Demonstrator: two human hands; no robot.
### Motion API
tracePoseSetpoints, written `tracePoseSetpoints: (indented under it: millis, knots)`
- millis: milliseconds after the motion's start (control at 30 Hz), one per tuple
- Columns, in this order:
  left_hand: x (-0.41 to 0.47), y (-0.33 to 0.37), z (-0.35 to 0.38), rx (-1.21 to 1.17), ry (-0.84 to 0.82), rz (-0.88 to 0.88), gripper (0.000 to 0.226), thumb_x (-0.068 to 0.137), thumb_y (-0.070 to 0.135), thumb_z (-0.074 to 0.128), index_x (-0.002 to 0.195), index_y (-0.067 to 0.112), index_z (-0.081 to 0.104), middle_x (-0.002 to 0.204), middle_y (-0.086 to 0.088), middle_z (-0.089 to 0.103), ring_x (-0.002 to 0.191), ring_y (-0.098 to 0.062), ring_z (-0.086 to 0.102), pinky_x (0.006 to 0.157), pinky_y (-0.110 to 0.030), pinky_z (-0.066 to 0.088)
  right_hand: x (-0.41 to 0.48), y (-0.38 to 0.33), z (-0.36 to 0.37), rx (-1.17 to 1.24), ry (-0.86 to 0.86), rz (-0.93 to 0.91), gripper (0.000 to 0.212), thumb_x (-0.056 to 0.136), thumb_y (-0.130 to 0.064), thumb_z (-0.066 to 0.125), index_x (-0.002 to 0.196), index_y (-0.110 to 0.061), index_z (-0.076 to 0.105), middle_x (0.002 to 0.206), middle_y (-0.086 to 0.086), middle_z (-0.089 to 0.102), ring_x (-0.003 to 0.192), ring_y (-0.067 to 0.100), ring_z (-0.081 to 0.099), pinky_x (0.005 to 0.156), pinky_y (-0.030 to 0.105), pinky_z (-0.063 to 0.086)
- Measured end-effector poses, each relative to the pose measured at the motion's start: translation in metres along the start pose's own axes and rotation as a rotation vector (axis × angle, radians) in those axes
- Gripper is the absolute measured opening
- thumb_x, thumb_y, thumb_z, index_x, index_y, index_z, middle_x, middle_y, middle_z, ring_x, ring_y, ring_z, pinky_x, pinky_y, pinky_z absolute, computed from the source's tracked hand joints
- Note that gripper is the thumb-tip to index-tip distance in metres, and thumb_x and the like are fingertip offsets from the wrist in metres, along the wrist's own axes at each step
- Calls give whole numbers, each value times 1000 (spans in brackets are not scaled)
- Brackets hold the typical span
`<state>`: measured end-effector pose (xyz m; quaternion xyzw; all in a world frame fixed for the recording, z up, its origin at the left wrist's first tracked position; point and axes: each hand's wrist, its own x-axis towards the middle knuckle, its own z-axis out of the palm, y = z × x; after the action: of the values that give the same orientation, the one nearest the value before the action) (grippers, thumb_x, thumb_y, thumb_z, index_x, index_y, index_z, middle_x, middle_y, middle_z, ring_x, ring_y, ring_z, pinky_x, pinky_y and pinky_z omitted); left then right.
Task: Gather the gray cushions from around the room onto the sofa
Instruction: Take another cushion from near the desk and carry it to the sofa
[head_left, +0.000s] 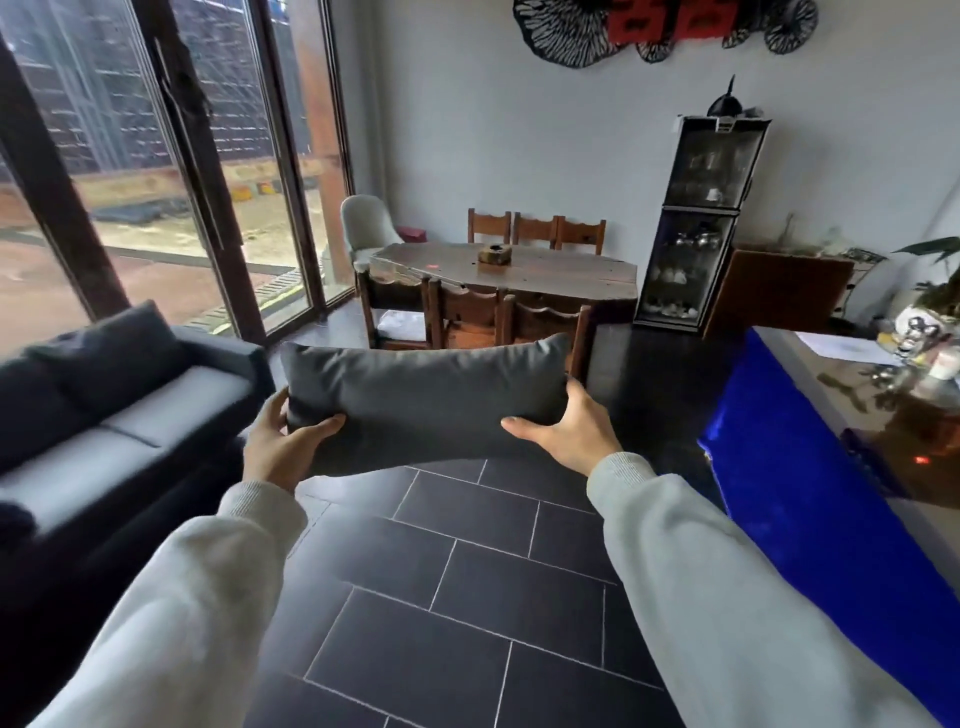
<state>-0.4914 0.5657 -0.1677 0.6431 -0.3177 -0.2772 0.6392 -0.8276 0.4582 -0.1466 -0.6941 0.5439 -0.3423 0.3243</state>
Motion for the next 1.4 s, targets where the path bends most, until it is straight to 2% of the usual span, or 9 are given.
tracePoseSetpoints:
  millis: [200,267,433,600,800,867,1033,1233,1400]
  knots:
    - [60,-11,-6,-9,121,-10,58,55,22,93,102,50,73,106,7,76,100,-20,73,98,-47,58,94,-7,49,-14,-111,-39,110,61,-64,94,150,-19,49,142,4,65,132,25,60,99,24,42]
    - [81,-10,-6,-19,160,-3,67,49,28,93,109,45,68,107,5,76,100,-17,72,101,-47,57,128,-14,63,-13,-127,-69,109,59,-66,94,148,-20,51,140,4,66,130,26,62,103,27,45]
    - [134,-10,-13,-40,224,15,110,36,43,93,139,30,58,127,-11,72,115,-27,70,107,-50,53,206,-32,100,-21,-177,-128,110,55,-70,93,145,-21,53,138,6,68,129,29,63,110,35,48]
    - [172,-21,-37,-64,335,-11,109,38,40,96,140,33,57,124,-5,74,111,-21,73,105,-49,55,261,-57,153,-12,-242,-157,102,58,-61,97,141,-18,56,135,6,69,126,27,64,97,26,43]
    - [224,-39,-93,-52,444,-51,121,39,41,97,150,26,51,129,-8,72,119,-22,69,109,-47,52,303,-98,238,-11,-339,-186,104,60,-58,97,146,-20,53,139,7,67,130,29,62,111,37,48]
    - [244,-44,-114,-39,457,-53,119,42,38,98,150,24,51,131,-9,71,121,-22,68,110,-46,51,315,-111,269,-9,-361,-190,102,61,-55,97,146,-20,53,139,8,67,130,29,62,109,36,47]
    - [305,-57,-171,-25,485,-18,87,72,3,92,148,18,52,132,-12,70,117,-20,70,103,-37,54,342,-150,353,-23,-387,-188,103,63,-56,96,148,-17,51,139,9,67,130,31,62,110,37,47]
    - [381,-57,-257,75,493,-21,79,75,5,91,144,17,56,127,-14,70,117,-23,69,107,-46,53,366,-208,453,-27,-396,-154,99,64,-53,97,144,-15,54,138,9,67,129,31,61,105,34,46]
    - [436,-60,-320,140,512,-39,78,73,11,93,142,23,58,123,-10,72,115,-21,70,105,-43,54,384,-247,524,-26,-415,-150,100,63,-55,96,144,-14,55,136,9,67,128,30,62,107,38,49]
